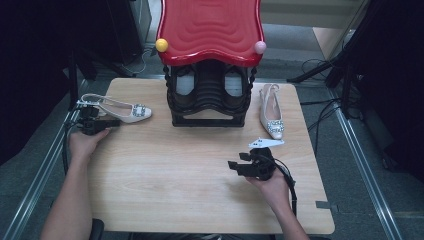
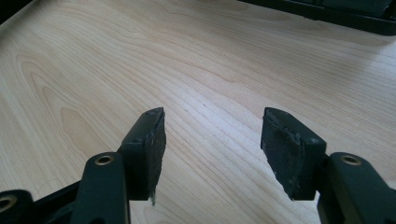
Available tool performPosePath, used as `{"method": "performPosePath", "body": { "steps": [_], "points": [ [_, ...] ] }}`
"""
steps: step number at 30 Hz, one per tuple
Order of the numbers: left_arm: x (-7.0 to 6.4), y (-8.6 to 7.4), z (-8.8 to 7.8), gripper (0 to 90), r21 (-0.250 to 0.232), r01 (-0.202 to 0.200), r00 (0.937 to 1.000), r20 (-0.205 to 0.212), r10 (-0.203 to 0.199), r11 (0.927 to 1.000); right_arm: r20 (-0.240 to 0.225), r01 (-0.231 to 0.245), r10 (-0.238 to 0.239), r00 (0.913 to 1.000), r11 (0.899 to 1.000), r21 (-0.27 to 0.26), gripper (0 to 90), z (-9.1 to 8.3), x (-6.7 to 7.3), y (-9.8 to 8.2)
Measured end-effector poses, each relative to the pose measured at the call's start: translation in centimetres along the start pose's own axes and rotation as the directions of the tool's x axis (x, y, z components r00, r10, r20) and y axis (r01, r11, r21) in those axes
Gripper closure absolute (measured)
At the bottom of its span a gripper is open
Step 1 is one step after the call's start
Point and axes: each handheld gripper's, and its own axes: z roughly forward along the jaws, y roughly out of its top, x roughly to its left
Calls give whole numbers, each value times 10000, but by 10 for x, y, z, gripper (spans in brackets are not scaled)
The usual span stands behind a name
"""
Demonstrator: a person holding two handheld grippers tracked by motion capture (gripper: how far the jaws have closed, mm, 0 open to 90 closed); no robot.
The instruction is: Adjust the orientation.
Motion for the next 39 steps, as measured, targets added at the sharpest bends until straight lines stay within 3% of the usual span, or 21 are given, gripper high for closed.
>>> {"method": "performPosePath", "body": {
  "steps": [2,7,15,20,25,32,39],
  "points": [
    [-2,1,3,900,-25,-88,9999,-101,87,10000,43,20,-20,10000,10000,-17,410,-1,-1,-1],
    [-7,4,7,900,110,-122,9998,179,120,9999,103,-97,98,9999,9999,-55,411,-3,-2,-2],
    [-30,14,26,900,155,-699,9973,239,695,9974,163,-155,156,9997,9999,-58,411,-5,-2,-4],
    [-39,19,29,900,-111,-689,9963,507,693,9976,214,-176,177,9996,9998,-70,412,-6,-2,-5],
    [-39,21,8,900,-60,-538,9965,633,541,9985,169,-145,146,9998,9999,-52,413,-5,-2,-5],
    [-32,16,-25,900,-179,-407,9987,303,412,9990,54,10,-9,10000,10000,-66,413,-4,-1,-1],
    [-25,13,-58,900,-634,-136,9999,46,140,9979,-93,171,-171,9998,9999,-15,413,0,0,3]
  ]
}}
